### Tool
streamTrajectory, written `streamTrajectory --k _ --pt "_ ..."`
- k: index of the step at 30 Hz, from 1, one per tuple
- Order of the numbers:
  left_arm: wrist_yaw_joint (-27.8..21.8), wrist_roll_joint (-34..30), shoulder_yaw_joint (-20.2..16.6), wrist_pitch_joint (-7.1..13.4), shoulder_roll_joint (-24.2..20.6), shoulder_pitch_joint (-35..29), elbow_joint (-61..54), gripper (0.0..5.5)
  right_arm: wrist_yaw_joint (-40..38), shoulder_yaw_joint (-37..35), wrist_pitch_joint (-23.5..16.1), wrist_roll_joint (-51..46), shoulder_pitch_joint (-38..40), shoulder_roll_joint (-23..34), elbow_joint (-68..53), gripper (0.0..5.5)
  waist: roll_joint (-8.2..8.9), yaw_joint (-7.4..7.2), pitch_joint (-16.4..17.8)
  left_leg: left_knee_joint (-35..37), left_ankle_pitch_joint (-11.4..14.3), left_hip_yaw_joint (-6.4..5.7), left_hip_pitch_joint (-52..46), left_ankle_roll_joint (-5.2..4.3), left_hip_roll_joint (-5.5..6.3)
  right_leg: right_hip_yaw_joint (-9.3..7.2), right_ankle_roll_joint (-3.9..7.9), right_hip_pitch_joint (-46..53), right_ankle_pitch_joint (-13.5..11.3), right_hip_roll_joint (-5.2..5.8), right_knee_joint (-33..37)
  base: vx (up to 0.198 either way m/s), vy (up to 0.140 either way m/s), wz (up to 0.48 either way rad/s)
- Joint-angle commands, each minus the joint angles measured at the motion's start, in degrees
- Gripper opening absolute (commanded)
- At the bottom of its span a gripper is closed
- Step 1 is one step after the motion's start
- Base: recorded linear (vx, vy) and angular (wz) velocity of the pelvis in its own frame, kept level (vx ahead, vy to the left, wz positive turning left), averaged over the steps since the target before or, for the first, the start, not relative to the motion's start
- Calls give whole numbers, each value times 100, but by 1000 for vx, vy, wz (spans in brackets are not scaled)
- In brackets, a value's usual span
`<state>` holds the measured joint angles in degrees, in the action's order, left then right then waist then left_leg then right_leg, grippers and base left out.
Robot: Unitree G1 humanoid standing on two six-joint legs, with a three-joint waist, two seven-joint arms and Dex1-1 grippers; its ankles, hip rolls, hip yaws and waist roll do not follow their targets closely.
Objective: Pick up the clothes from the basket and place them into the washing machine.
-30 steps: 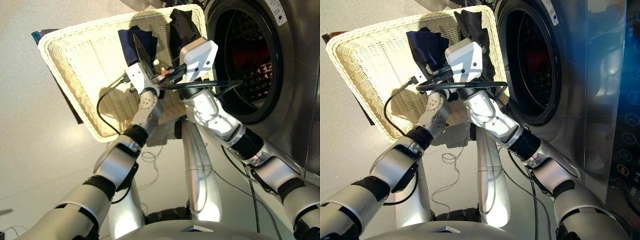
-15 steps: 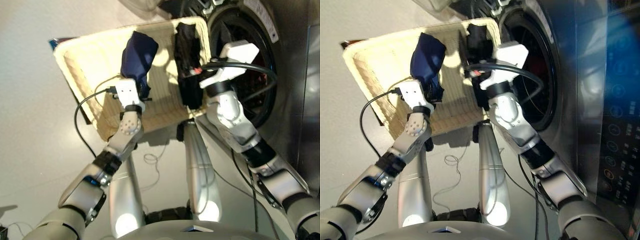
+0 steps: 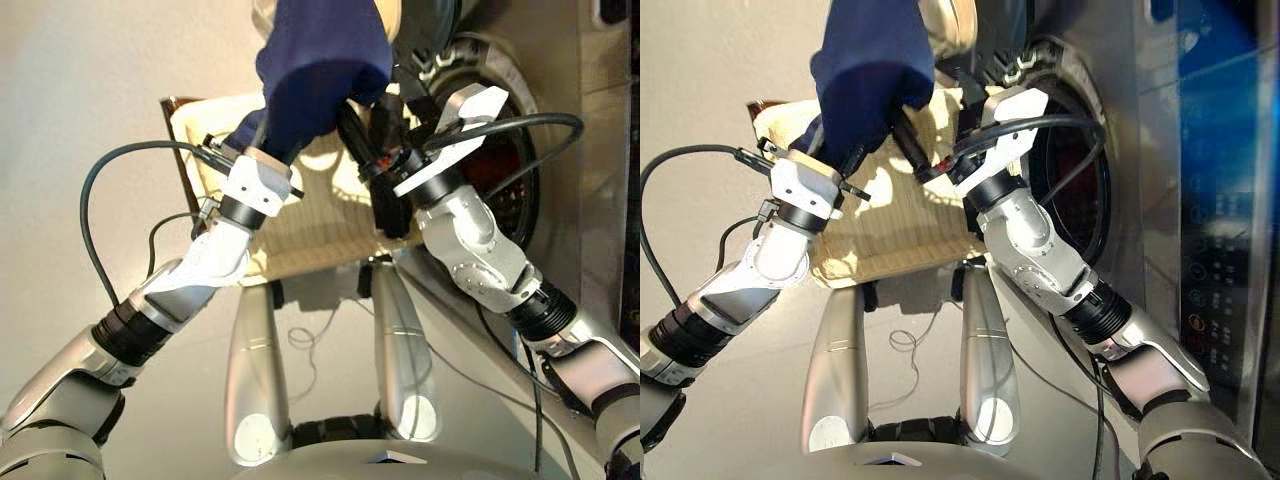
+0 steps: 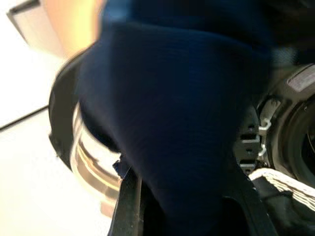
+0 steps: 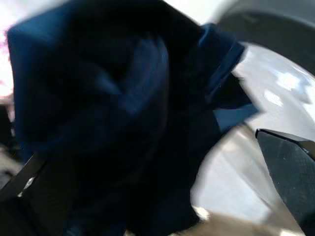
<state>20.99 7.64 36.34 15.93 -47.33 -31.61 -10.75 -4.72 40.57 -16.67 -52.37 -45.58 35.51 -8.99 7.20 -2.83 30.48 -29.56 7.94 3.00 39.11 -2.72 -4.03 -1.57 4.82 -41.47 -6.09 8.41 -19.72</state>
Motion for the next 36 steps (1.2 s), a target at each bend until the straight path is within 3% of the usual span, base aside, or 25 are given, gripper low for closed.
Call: streamTrajectory --k 1,6,16,17,18,19,24,36 --pt "-241 -530 278 595 -43 -307 -1050 0 439 457 24 -219 -911 861 -795 550 -272 -27 -69 1111 -778 37 -850 -343 18 -9 396 887 449 24 36 52 41 1" --pt "-339 -493 412 692 -165 -441 -1056 0 426 582 98 -187 -1196 591 -619 550 -340 27 -103 1377 -795 89 -1418 -297 110 -2 460 1451 363 77 322 45 45 14" --pt "-340 -364 640 713 -240 -640 -1172 0 407 678 171 -265 -1200 350 -462 550 -407 18 -278 1265 -669 138 -1630 -229 137 78 465 1656 364 92 353 0 0 0" --pt "-313 -361 637 708 -234 -667 -1183 0 380 663 153 -240 -1165 346 -459 280 -407 14 -287 1245 -660 141 -1641 -225 133 85 463 1663 366 99 343 0 0 0" --pt "-296 -347 625 702 -224 -670 -1188 0 354 623 143 -199 -1124 341 -472 65 -406 16 -289 1220 -651 139 -1639 -220 130 94 460 1670 376 98 325 0 0 0" --pt "-274 -336 605 707 -210 -674 -1202 0 324 569 116 -123 -1059 336 -501 0 -407 15 -287 1184 -639 132 -1636 -216 131 100 456 1668 382 100 301 0 0 0" --pt "-112 -422 529 694 -196 -648 -1217 0 153 311 45 207 -778 292 -626 0 -413 1 -302 1078 -610 111 -1593 -212 129 102 443 1657 426 92 236 0 0 0" --pt "704 -957 64 638 210 -146 -1069 0 -576 -640 -212 1420 1069 -319 -61 0 -497 19 -266 1004 -623 38 -1501 -200 130 50 412 1643 487 108 196 0 0 0"
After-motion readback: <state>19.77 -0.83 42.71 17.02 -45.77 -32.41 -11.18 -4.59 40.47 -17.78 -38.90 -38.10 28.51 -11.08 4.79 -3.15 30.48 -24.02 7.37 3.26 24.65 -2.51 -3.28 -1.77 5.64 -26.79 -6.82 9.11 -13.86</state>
